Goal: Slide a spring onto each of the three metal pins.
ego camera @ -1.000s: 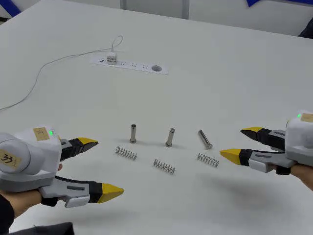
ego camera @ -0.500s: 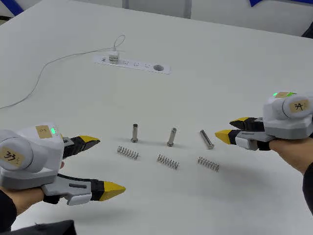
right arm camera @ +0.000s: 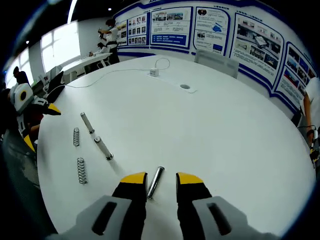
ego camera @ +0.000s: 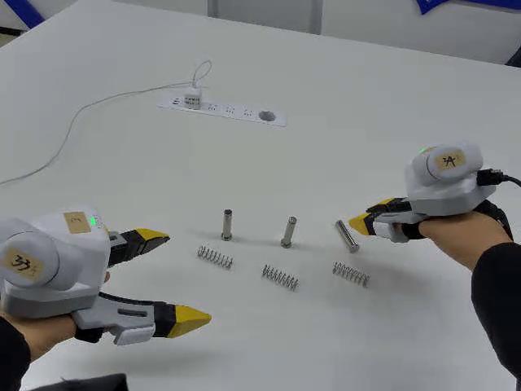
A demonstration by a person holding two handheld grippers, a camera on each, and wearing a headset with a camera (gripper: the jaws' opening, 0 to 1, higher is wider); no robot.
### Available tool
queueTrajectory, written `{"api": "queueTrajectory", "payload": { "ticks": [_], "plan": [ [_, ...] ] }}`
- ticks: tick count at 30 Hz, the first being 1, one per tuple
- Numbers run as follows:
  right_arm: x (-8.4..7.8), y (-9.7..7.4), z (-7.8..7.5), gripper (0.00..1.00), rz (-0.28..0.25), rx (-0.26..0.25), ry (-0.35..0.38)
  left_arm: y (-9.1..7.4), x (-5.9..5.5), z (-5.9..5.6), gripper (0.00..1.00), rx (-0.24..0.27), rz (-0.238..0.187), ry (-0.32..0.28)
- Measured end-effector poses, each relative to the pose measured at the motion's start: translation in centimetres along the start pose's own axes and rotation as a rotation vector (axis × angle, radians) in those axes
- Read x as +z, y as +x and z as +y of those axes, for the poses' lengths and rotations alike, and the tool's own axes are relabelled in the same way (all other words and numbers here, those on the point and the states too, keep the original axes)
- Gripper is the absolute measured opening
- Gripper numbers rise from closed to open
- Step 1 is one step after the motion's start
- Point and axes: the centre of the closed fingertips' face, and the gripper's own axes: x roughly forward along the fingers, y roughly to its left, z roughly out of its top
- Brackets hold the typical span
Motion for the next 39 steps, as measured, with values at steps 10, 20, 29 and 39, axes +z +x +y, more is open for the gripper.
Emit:
{"api": "queueTrajectory", "payload": {
  "ticks": [10, 20, 29, 39],
  "plan": [
    [-0.5, 2.1, 0.1, 0.20, 0.082, -0.011, 0.035, 0.0, -0.1, -0.1, 0.77, -0.002, -0.001, -0.007],
    [-1.0, 3.3, 0.1, 0.16, 0.138, -0.027, 0.083, 0.1, -0.1, 0.0, 0.77, -0.002, -0.004, -0.015],
    [-1.5, 3.9, 0.1, 0.13, 0.177, -0.047, 0.119, 0.1, -0.1, 0.1, 0.77, 0.000, -0.007, -0.016],
    [-2.2, 4.2, 0.2, 0.11, 0.209, -0.054, 0.125, 0.1, -0.1, 0.2, 0.77, 0.001, -0.011, -0.020]
  ]
}}
